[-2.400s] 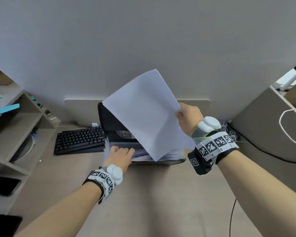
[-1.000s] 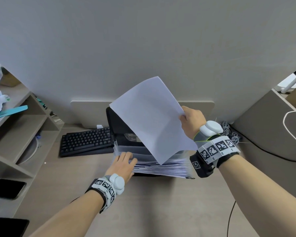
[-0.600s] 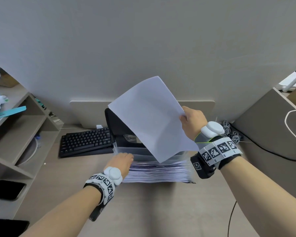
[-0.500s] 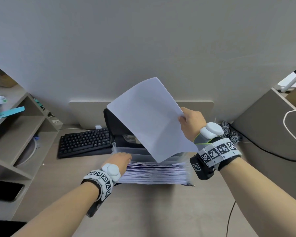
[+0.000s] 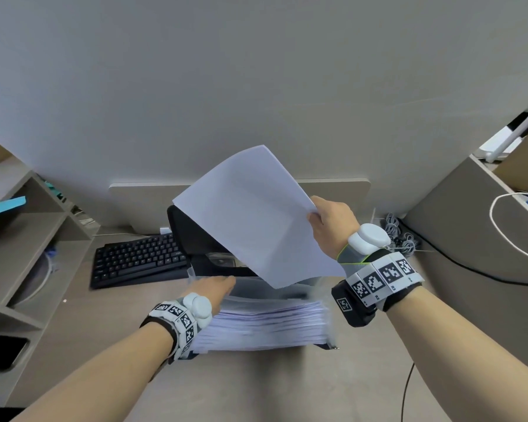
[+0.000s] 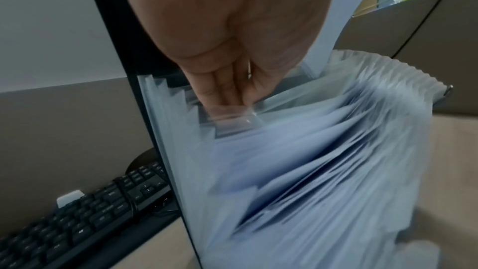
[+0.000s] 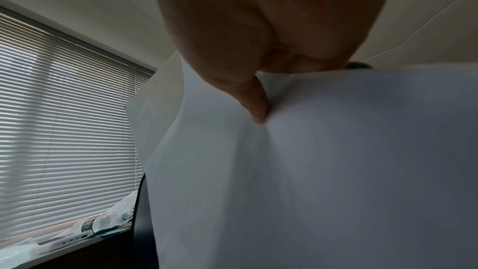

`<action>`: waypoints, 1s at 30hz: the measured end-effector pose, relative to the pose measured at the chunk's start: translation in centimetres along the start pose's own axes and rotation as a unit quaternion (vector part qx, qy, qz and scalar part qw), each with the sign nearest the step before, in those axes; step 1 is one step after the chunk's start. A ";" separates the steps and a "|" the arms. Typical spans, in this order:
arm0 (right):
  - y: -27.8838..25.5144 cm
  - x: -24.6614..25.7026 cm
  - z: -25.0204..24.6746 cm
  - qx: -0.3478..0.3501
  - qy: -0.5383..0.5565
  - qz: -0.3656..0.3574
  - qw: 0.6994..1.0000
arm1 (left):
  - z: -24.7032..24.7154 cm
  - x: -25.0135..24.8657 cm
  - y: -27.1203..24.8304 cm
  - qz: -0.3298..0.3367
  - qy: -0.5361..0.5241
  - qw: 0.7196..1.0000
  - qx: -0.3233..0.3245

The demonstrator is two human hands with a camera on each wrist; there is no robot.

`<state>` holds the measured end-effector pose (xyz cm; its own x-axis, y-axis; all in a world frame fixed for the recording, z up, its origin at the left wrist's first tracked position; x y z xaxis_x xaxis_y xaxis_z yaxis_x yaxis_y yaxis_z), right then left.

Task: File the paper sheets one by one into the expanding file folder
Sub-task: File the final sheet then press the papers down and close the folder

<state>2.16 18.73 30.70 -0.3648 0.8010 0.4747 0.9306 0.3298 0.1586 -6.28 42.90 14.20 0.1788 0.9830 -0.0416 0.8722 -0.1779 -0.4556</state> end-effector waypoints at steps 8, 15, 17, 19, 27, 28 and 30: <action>0.2 -0.1 0.1 0.001 0.000 -0.004 1.000 | 1.5 -0.5 0.7 0.047 -0.036 0.998 -0.031; 0.4 -0.2 0.2 0.001 0.003 -0.003 1.000 | 1.7 -0.8 0.0 0.022 -0.042 0.999 -0.019; 0.4 -0.3 0.2 0.001 0.002 0.000 1.000 | 1.7 -0.9 0.1 0.024 -0.035 0.999 -0.006; 0.4 -0.3 0.3 0.004 0.001 0.002 1.000 | 1.7 -0.9 0.0 0.027 -0.031 0.999 0.010; 0.3 -0.2 0.2 0.009 0.002 0.007 1.000 | 1.9 -1.0 0.6 0.029 -0.027 0.999 0.008; 0.3 -0.2 0.1 0.009 0.004 0.010 1.000 | 1.8 -1.0 0.6 0.033 -0.045 0.998 -0.013; 0.4 -0.2 0.0 0.007 0.009 0.017 1.000 | 1.5 -1.2 0.1 0.042 -0.065 0.996 -0.050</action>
<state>2.65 18.71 30.63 -0.3330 0.8022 0.4955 0.9416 0.3104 0.1302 -7.08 41.82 12.83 0.1975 0.9610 -0.1936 0.8990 -0.2563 -0.3552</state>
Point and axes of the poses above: each hand's wrist, its own y-axis towards the middle knuckle, its own z-axis out of the palm, x = y × z, the point moved 3 cm from there along y, towards the middle knuckle, and after that the axes turned 1 degree about z, right-handed, at the moved point
